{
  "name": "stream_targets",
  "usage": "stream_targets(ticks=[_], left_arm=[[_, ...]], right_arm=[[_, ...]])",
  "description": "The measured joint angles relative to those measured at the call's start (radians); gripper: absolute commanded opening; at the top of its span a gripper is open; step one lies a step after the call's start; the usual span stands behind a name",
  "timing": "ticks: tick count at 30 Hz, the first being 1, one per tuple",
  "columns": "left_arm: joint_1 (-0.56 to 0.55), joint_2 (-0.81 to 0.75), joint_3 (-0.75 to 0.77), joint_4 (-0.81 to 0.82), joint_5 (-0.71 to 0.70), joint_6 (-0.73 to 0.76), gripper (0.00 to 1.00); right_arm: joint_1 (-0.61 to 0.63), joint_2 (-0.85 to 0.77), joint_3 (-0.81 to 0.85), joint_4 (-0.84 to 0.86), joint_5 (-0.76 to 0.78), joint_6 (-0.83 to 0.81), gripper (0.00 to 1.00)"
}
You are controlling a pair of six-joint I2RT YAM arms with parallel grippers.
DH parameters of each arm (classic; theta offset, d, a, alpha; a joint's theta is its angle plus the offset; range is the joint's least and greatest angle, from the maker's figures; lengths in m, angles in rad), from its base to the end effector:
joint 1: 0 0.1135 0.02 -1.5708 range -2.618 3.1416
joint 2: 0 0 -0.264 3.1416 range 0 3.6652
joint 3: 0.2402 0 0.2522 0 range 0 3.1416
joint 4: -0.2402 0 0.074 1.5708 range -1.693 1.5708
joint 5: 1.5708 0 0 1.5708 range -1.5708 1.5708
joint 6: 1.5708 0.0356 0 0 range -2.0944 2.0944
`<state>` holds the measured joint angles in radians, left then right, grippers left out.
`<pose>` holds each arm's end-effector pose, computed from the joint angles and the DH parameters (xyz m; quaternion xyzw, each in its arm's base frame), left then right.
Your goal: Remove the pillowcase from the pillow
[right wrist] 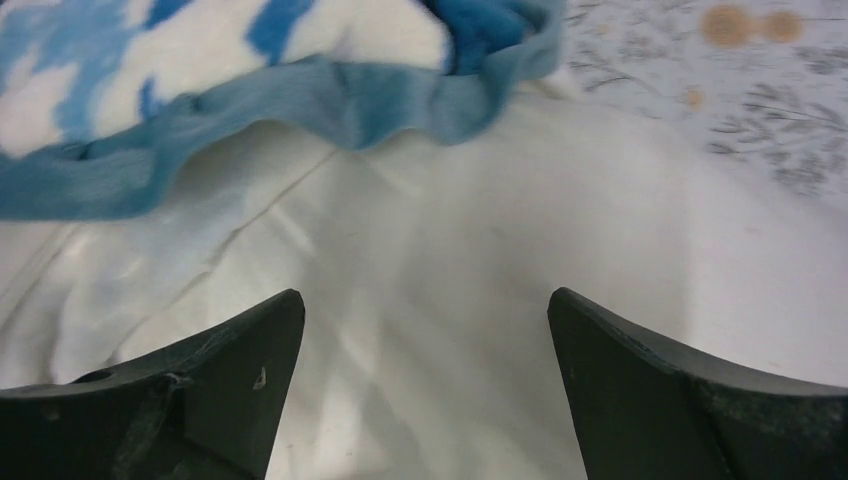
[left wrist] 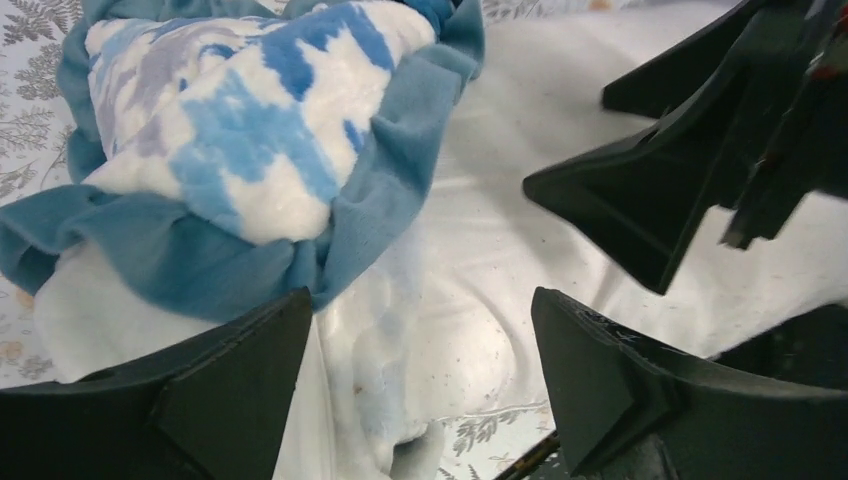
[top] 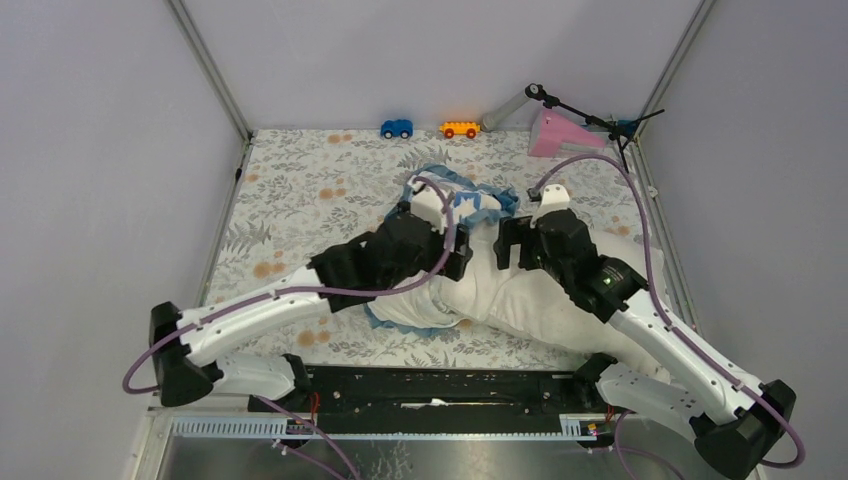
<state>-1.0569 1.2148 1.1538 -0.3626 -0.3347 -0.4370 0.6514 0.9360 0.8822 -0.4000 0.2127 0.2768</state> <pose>0.1450 -0.2331 0.3617 0.1665 0.8163 -0.2609 0.4877 0.1708 0.1208 0.3251 -0.1017 0.8390 0.1554 0.5115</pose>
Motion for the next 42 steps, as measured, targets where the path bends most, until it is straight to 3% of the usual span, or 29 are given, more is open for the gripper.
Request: stream_targets(ticks=[3, 10, 13, 15, 21, 28, 36, 42], left_arm=[[-0.032, 0.090, 0.055, -0.028, -0.056, 0.071, 0.98], [-0.008, 0.398, 0.284, -0.142, -0.152, 0.130, 0.99], [0.040, 0.488, 0.296, -0.175, -0.166, 0.097, 0.88], [0.079, 0.496, 0.272, -0.180, -0.163, 0.071, 0.72], [0.249, 0.323, 0.060, -0.068, -0.066, -0.015, 0.41], [0.460, 0.072, -0.210, 0.048, 0.104, -0.130, 0.11], [0.587, -0.107, -0.448, 0.195, 0.233, -0.314, 0.10], [0.697, -0.211, -0.532, 0.187, 0.330, -0.407, 0.11]], right_arm=[[0.000, -0.022, 0.000, -0.029, 0.125, 0.017, 1.00], [0.000, -0.037, -0.008, -0.077, 0.267, 0.059, 0.99], [0.000, -0.056, -0.048, -0.072, 0.262, 0.091, 0.97], [0.000, -0.055, -0.084, -0.056, 0.242, 0.114, 0.81], [0.000, -0.027, -0.150, 0.013, 0.206, 0.161, 0.01], [0.003, -0.074, -0.150, 0.100, 0.153, 0.209, 0.00], [0.004, -0.198, -0.151, 0.065, 0.164, 0.219, 0.00], [0.014, -0.256, -0.151, 0.036, 0.172, 0.224, 0.00]])
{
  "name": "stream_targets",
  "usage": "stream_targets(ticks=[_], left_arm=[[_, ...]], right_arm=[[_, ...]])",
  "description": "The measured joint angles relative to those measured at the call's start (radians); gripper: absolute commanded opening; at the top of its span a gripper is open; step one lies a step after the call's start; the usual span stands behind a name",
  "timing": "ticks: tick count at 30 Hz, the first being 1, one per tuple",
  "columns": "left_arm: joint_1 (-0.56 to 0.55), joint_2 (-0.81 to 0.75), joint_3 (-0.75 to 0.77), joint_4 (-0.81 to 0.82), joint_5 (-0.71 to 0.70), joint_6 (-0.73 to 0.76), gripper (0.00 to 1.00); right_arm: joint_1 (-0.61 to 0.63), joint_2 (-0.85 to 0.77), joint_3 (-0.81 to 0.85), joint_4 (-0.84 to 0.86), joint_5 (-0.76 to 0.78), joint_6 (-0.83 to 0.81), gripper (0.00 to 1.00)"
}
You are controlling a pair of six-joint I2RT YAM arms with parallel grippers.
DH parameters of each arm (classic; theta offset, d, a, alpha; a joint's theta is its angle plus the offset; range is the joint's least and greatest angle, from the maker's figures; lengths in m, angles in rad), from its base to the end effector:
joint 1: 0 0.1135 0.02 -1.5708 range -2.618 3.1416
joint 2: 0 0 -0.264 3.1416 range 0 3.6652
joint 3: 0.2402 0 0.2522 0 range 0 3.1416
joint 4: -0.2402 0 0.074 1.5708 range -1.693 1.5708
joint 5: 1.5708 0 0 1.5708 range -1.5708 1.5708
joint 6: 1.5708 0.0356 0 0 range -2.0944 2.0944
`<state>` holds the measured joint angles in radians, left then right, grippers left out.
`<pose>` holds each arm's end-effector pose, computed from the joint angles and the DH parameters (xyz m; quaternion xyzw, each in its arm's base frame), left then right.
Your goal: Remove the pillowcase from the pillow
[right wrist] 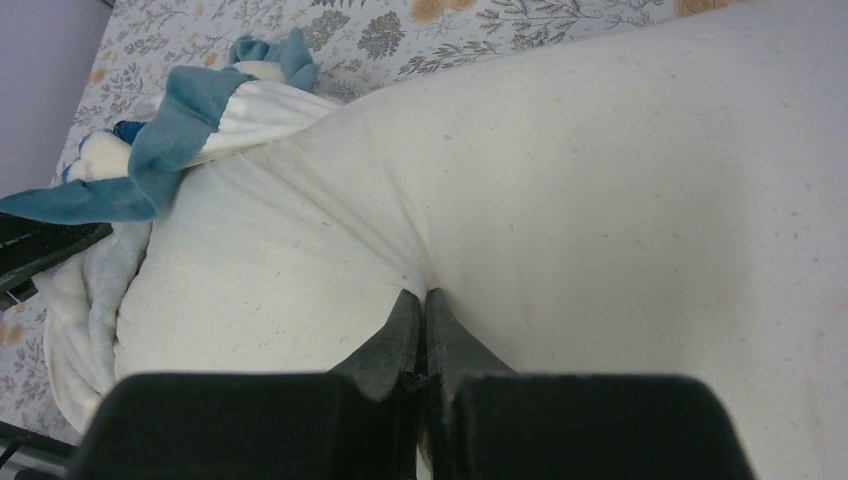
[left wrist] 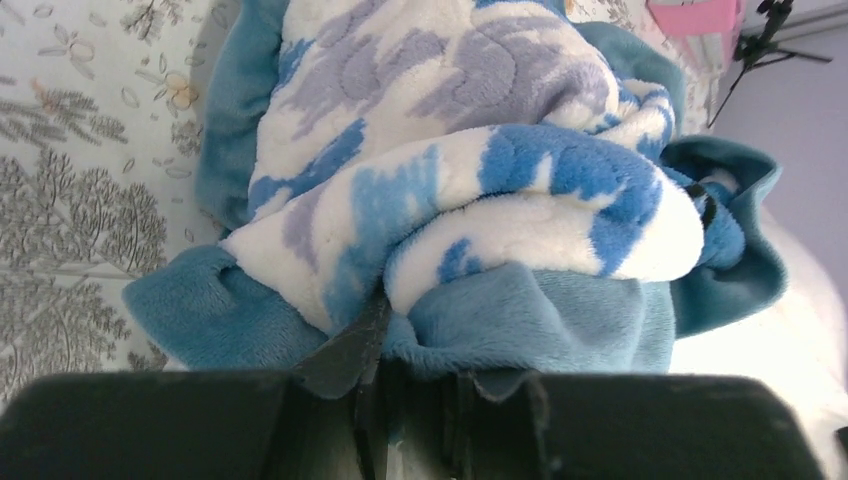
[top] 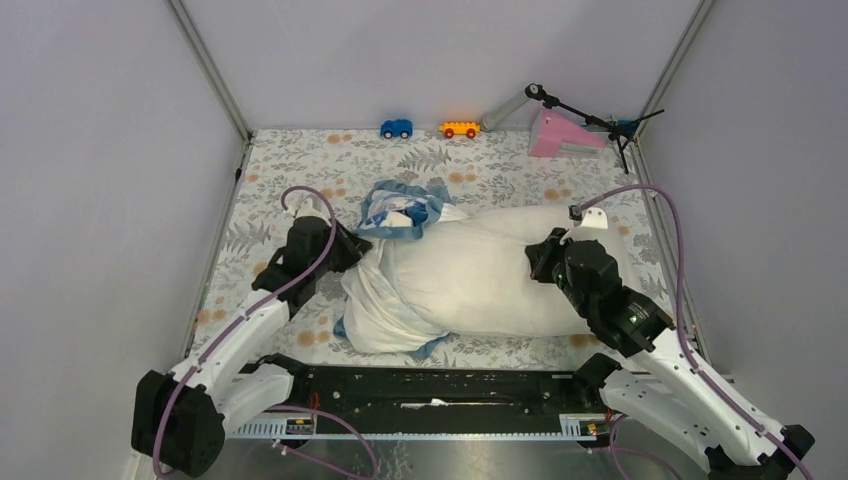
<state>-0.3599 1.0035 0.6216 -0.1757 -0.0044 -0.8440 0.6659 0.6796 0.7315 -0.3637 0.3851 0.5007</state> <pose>0.2067 -0.0776 0.2425 -0.2106 0.8487 -0.2732 0.4010 0.1325 0.0871 0.3192 0.0468 0.8000 0.1892 0.5675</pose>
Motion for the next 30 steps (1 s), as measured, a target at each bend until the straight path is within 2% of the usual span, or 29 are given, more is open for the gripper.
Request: stream_targets(ticks=[9, 14, 15, 17, 18, 20, 22, 30], left_arm=[[0.062, -0.165, -0.045, -0.135, -0.002, -0.174, 0.11], [0.073, -0.210, -0.078, -0.110, 0.014, -0.168, 0.08], [0.083, -0.206, -0.090, -0.087, 0.028, -0.153, 0.08], [0.100, -0.184, -0.106, -0.049, 0.052, -0.124, 0.07], [0.108, -0.164, -0.107, -0.034, 0.068, -0.108, 0.07], [0.123, -0.122, -0.107, -0.006, 0.074, -0.076, 0.07], [0.152, -0.080, -0.105, 0.023, 0.073, -0.047, 0.07], [0.170, -0.021, -0.103, 0.111, 0.134, 0.001, 0.09]], right_arm=[[0.008, -0.072, 0.000, -0.025, 0.014, 0.013, 0.00], [0.010, -0.080, -0.009, -0.011, -0.029, -0.006, 0.02], [0.009, -0.079, -0.012, -0.005, -0.050, -0.015, 0.12], [0.007, -0.071, -0.019, 0.012, -0.099, -0.039, 0.53], [0.006, -0.063, -0.019, 0.019, -0.119, -0.048, 0.70], [-0.013, -0.047, -0.018, 0.027, -0.119, -0.082, 0.92], [-0.032, -0.012, -0.009, 0.028, -0.141, -0.119, 0.99], [-0.021, 0.273, 0.220, -0.021, -0.281, -0.170, 1.00]])
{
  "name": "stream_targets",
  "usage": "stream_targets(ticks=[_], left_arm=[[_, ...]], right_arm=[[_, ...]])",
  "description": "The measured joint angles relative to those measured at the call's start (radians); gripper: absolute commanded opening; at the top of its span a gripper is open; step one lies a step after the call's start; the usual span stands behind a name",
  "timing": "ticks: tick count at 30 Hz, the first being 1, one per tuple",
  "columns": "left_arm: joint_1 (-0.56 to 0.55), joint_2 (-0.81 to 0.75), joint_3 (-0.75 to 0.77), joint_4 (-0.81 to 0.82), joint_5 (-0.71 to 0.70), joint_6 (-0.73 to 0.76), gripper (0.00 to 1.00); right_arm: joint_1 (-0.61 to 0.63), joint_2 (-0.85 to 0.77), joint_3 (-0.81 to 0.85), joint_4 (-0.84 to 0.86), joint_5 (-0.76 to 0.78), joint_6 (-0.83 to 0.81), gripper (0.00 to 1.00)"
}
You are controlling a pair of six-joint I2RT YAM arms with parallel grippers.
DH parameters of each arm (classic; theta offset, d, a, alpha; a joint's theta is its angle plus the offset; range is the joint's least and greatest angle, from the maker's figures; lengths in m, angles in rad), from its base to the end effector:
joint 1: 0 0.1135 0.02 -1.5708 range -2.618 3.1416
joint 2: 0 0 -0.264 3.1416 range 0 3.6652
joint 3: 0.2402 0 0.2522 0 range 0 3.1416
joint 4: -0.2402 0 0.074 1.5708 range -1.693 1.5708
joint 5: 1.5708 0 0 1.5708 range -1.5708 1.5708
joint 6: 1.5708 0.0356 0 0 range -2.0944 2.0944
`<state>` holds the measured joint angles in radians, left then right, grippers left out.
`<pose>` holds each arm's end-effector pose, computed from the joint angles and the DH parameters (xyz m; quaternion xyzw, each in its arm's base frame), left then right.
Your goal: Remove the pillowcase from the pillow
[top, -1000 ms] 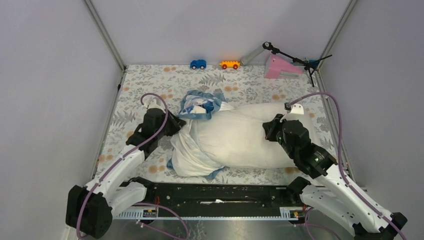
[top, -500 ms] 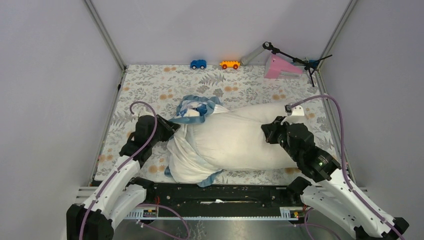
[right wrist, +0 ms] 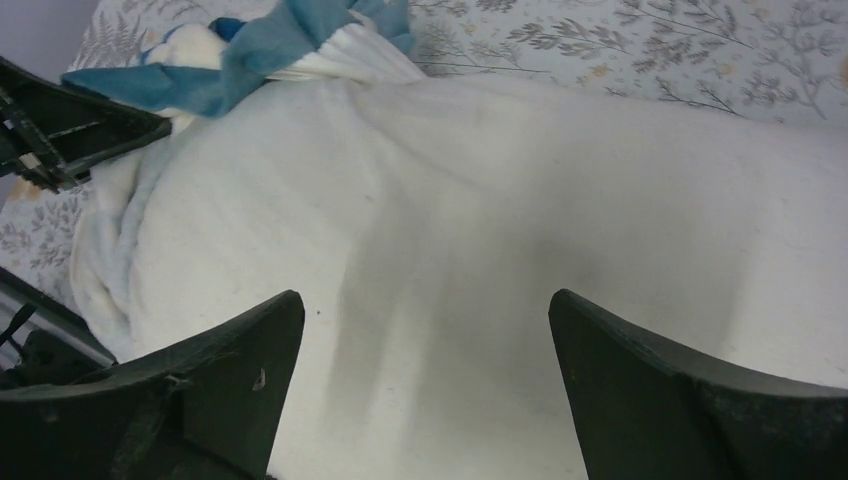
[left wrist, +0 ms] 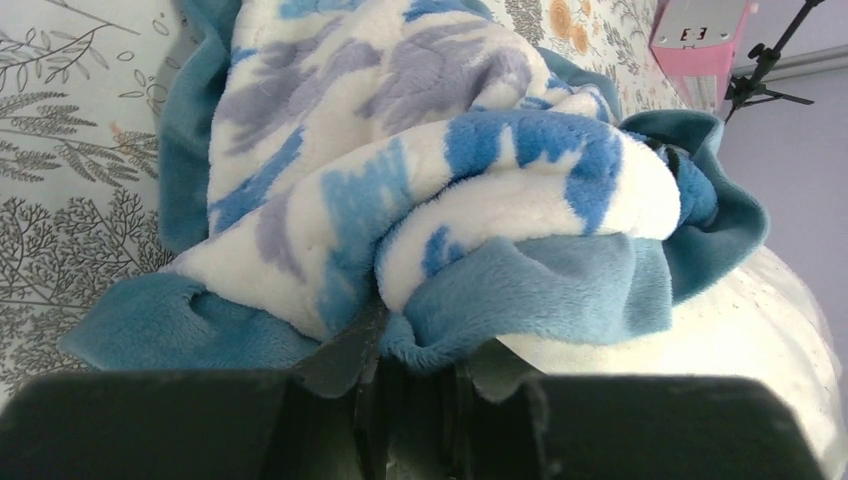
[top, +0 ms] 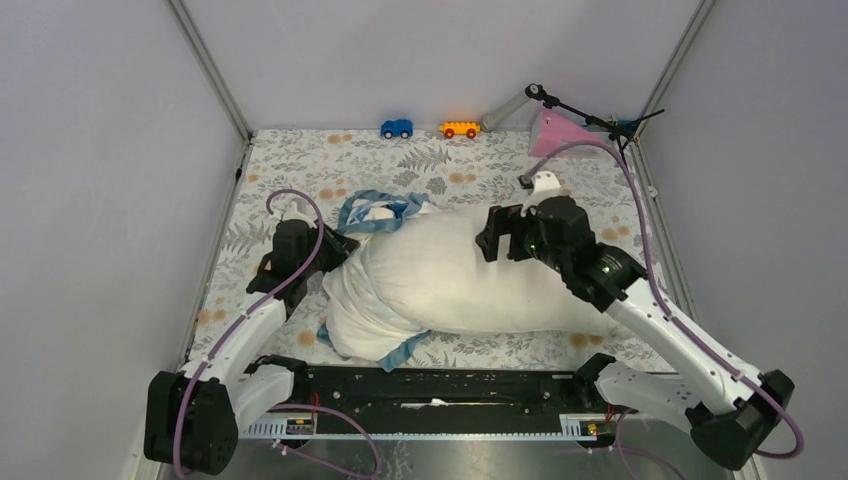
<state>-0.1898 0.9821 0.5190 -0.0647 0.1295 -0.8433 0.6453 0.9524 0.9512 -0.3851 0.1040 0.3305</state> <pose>0.2091 -0.0449 0.2223 -0.2472 0.8298 -0.2943 0.4046 0.1727 0.1253 0.3471 -0.1012 0.8229 0.2232 0.5126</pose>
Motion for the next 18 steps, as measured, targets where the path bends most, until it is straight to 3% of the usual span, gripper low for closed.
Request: stream_targets(ticks=[7, 13, 15, 16, 18], left_arm=[[0.002, 0.004, 0.000, 0.016, 0.026, 0.019, 0.10], [0.001, 0.004, 0.000, 0.024, 0.036, 0.031, 0.11], [0.000, 0.004, 0.000, 0.030, 0.048, 0.033, 0.11], [0.000, 0.004, 0.000, 0.032, 0.053, 0.034, 0.11], [-0.001, 0.004, 0.000, 0.034, 0.054, 0.035, 0.11]], right_arm=[[0.216, 0.160, 0.125, -0.038, 0.103, -0.042, 1.00], [0.243, 0.363, 0.110, -0.050, 0.195, -0.055, 0.98], [0.245, 0.369, 0.072, -0.029, 0.212, -0.054, 0.84], [0.245, 0.366, 0.057, -0.014, 0.219, -0.054, 0.70], [0.245, 0.355, 0.029, 0.022, 0.226, -0.044, 0.30]])
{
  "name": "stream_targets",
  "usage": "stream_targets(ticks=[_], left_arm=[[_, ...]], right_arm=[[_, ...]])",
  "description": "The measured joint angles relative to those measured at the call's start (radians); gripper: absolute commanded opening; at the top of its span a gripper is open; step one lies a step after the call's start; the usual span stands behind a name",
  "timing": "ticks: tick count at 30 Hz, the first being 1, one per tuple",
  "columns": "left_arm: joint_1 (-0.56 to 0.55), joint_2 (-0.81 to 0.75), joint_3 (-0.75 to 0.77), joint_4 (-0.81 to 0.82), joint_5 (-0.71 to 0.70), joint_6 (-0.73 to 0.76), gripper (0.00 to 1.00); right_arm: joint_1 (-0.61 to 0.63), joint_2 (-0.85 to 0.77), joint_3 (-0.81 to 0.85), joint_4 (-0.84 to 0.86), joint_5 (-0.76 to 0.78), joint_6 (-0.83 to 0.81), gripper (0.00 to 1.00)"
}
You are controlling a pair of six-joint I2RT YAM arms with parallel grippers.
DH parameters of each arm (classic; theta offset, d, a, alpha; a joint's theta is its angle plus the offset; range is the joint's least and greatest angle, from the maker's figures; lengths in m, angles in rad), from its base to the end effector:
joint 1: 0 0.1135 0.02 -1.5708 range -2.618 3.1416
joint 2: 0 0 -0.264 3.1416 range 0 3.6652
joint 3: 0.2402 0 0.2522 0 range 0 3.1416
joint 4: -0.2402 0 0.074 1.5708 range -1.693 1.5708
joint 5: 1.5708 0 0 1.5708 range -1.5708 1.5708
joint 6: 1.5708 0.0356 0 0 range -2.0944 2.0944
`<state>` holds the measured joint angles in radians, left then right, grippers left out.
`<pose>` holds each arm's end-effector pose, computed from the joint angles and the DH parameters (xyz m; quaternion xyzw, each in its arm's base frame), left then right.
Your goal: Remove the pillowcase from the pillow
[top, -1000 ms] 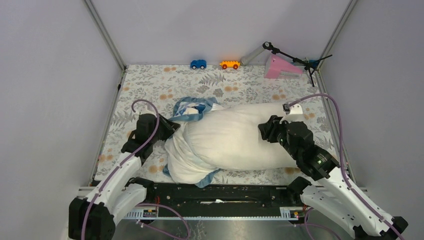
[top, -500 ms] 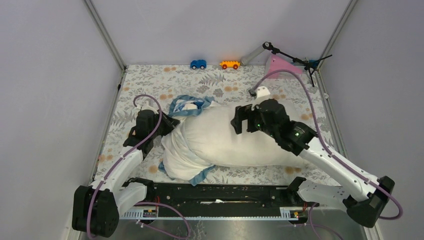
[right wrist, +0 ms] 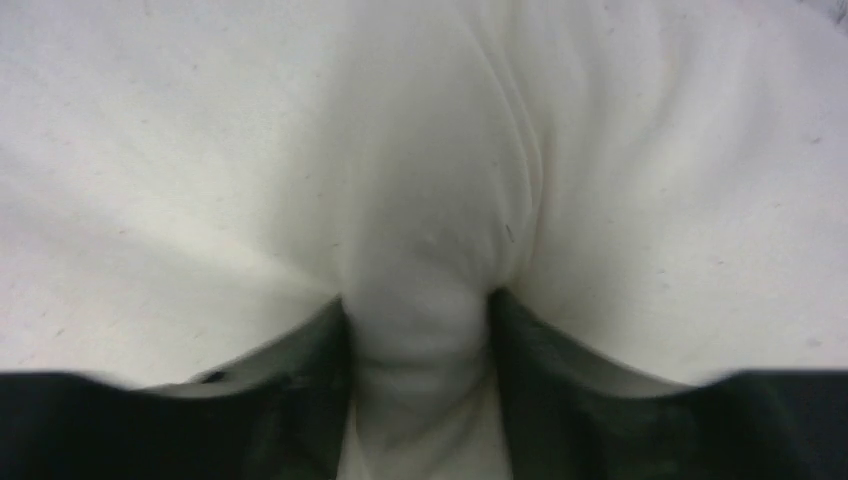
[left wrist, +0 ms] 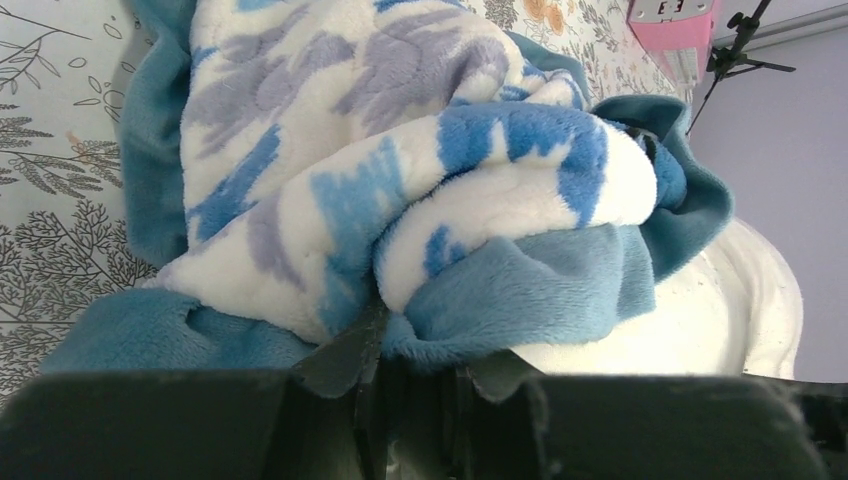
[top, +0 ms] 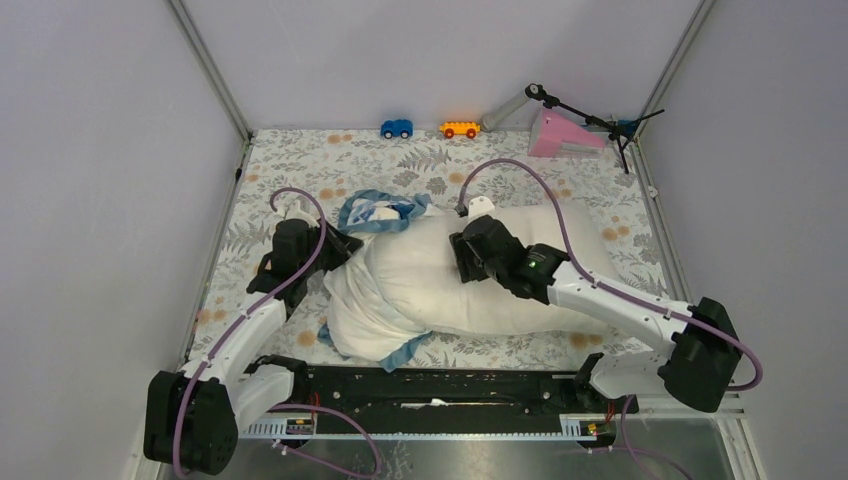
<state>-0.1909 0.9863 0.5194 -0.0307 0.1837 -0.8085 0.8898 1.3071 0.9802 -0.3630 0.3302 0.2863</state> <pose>0.2107 -0.0473 0.2250 -0.2154 0.8296 -0.3131 0.4090 0.1887 0.2145 0.2780 -0.1983 0.8728 0.1096 0.4324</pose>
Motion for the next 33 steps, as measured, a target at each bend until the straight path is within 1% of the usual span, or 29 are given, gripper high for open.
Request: stream_targets(ticks=[1, 2, 5, 8, 13, 16, 21, 26, 29, 33], left_arm=[[0.000, 0.000, 0.000, 0.001, 0.000, 0.000, 0.11], [-0.001, 0.000, 0.000, 0.003, 0.004, 0.000, 0.11], [-0.005, -0.002, 0.000, 0.010, 0.011, 0.000, 0.11], [-0.009, -0.009, 0.000, 0.011, 0.013, 0.000, 0.12], [-0.031, -0.041, 0.000, 0.000, 0.037, -0.003, 0.13], [-0.041, -0.056, 0.000, -0.014, 0.057, -0.008, 0.14], [-0.049, -0.082, 0.000, -0.042, 0.057, -0.026, 0.14], [-0.063, -0.116, 0.008, -0.084, 0.038, -0.076, 0.13], [-0.071, -0.137, 0.019, -0.119, 0.001, -0.122, 0.13], [-0.077, -0.168, 0.029, -0.174, -0.046, -0.185, 0.15]], right_arm=[[-0.002, -0.006, -0.011, 0.013, 0.001, 0.000, 0.12], [-0.006, -0.011, -0.021, 0.024, 0.000, 0.005, 0.01], [-0.036, -0.040, -0.053, 0.064, -0.021, 0.037, 0.00], [-0.098, -0.106, -0.101, 0.102, -0.071, 0.064, 0.00], [-0.227, -0.291, -0.184, 0.125, -0.139, 0.114, 0.00], [-0.259, -0.389, -0.220, 0.111, -0.140, 0.142, 0.00], [-0.263, -0.531, -0.264, 0.084, -0.112, 0.181, 0.00], [-0.263, -0.665, -0.278, 0.047, -0.074, 0.192, 0.00], [-0.263, -0.713, -0.278, 0.032, -0.056, 0.192, 0.00], [-0.263, -0.732, -0.278, 0.027, -0.053, 0.193, 0.00]])
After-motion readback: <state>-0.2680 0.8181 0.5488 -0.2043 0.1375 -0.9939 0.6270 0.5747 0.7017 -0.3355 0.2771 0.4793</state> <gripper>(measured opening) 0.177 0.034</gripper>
